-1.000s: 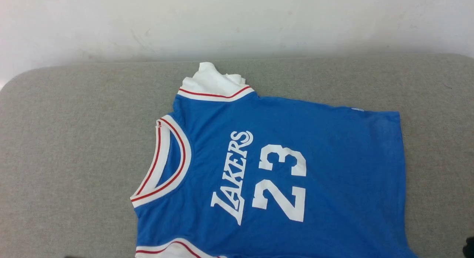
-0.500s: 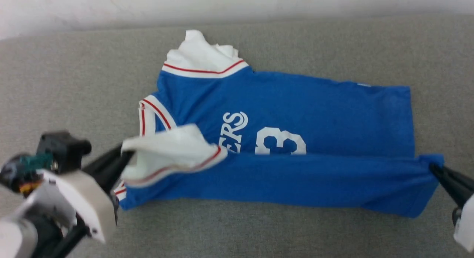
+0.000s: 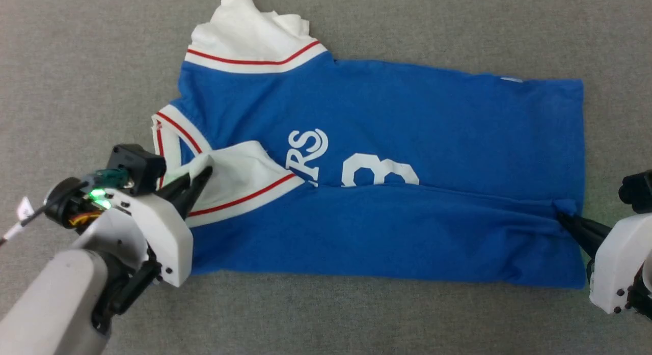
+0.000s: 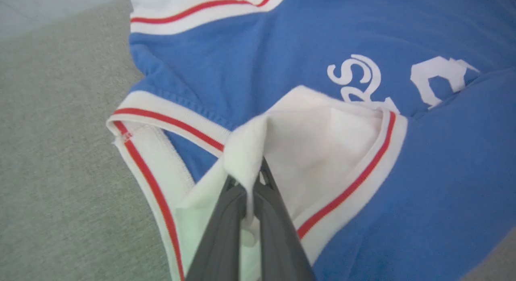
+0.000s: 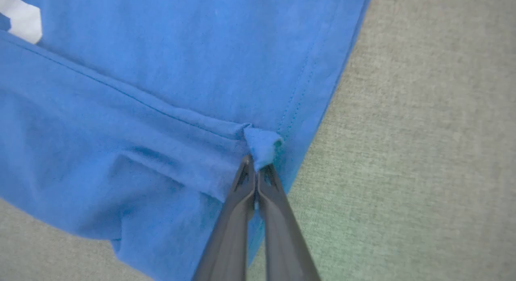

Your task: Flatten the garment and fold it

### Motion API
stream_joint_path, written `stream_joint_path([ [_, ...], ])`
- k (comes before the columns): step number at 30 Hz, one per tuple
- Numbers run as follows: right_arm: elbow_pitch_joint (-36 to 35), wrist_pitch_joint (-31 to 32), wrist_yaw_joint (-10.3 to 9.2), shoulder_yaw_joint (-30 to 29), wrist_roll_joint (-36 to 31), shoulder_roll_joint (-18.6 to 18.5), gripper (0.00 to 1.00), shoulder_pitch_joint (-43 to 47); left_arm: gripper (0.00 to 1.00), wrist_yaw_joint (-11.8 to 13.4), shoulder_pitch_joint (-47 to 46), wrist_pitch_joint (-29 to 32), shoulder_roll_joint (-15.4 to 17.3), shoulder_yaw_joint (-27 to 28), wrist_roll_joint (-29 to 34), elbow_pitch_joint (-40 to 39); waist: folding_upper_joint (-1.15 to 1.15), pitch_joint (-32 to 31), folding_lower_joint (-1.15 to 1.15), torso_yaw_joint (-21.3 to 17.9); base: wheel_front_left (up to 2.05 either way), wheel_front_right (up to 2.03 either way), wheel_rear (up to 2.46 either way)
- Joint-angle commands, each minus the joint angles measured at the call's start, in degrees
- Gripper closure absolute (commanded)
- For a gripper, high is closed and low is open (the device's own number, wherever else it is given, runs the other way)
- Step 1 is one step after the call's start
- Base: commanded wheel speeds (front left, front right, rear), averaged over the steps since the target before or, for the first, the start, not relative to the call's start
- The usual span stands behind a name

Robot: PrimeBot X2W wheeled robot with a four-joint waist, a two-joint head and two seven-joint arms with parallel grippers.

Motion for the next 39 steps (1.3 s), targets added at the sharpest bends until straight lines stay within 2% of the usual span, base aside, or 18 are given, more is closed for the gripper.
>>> stream_joint_path([
  [1,0.6,0.1,-0.04,0.2,0.1,0.3,1.0,-0.9,1.0,-0.1,-0.9,-0.4,-0.7,-0.7,0.8,1.4,0.0,1.4,-0.02,0.0,0.0,0.0,0.0],
  [5,1.7,-0.2,-0.04,0.3,0.1,0.1,1.0,-1.1,1.0,0.4,-1.8,-0.8,-2.0,-2.2,2.3,5.4,0.0,2.2,-0.02,0.5,0.0,0.0,0.0],
  [6,1.9,-0.3,-0.04,0.2,0.1,0.1,1.0,-1.1,0.93,0.6,-2.0,-0.9,-2.3,-2.3,2.4,6.1,0.0,2.3,-0.02,0.7,0.0,0.0,0.0],
  [9,2.3,-0.2,-0.04,-0.2,0.1,0.5,1.0,-1.4,0.56,1.7,-2.5,-1.8,-3.0,-2.0,2.8,7.5,0.0,2.2,-0.02,0.9,0.0,0.0,0.0],
  [10,2.2,-0.3,-0.04,-0.4,0.1,0.8,0.81,-1.5,0.31,2.0,-2.4,-2.2,-3.2,-1.6,2.6,7.6,0.0,2.0,-0.02,0.9,0.0,0.0,0.0],
  [11,2.2,-0.3,-0.04,-0.4,0.1,0.8,0.81,-1.5,0.31,2.0,-2.4,-2.2,-3.2,-1.6,2.6,7.6,0.0,2.0,-0.02,0.9,0.0,0.0,0.0],
  [12,2.0,-0.5,-0.04,-0.4,0.2,1.0,0.0,-1.6,0.0,2.5,-2.2,-2.9,-3.7,-1.1,2.0,7.6,0.0,1.6,-0.02,1.0,0.0,0.0,0.0],
  [17,-1.1,-1.5,-0.04,-1.4,1.4,1.4,0.0,0.0,0.0,4.7,2.0,-6.1,-5.2,2.7,-2.5,3.9,0.0,-1.7,-0.02,1.3,0.0,0.0,0.0],
  [22,-7.2,-5.6,-0.04,-5.9,0.9,3.5,0.0,4.2,0.0,9.4,10.4,-11.8,-5.0,8.5,-4.2,-4.9,0.0,-5.7,-0.02,1.8,0.0,0.0,0.0],
  [28,-13.8,-17.4,-0.04,-12.3,-6.9,10.2,0.0,10.2,0.0,15.4,20.6,-22.8,-6.3,12.9,0.6,-12.7,0.0,-9.5,-0.02,2.1,0.0,0.0,0.0],
  [33,-16.0,-28.7,-0.04,-13.8,-14.9,17.0,0.0,15.5,0.0,20.3,28.1,-32.3,-10.6,13.4,4.8,-14.2,0.0,-11.7,-0.02,2.1,0.0,0.0,0.0],
  [37,-16.3,-35.4,-0.04,-13.7,-19.3,21.7,0.0,19.8,0.0,23.2,32.4,-35.4,-13.5,13.1,7.8,-13.2,0.0,-12.7,-0.02,2.1,0.0,0.0,0.0],
  [39,-15.9,-37.1,-0.04,-13.4,-20.2,22.9,0.0,21.2,0.0,23.4,33.6,-35.6,-13.7,12.4,8.7,-12.5,0.0,-13.0,-0.02,2.1,0.0,0.0,0.0],
])
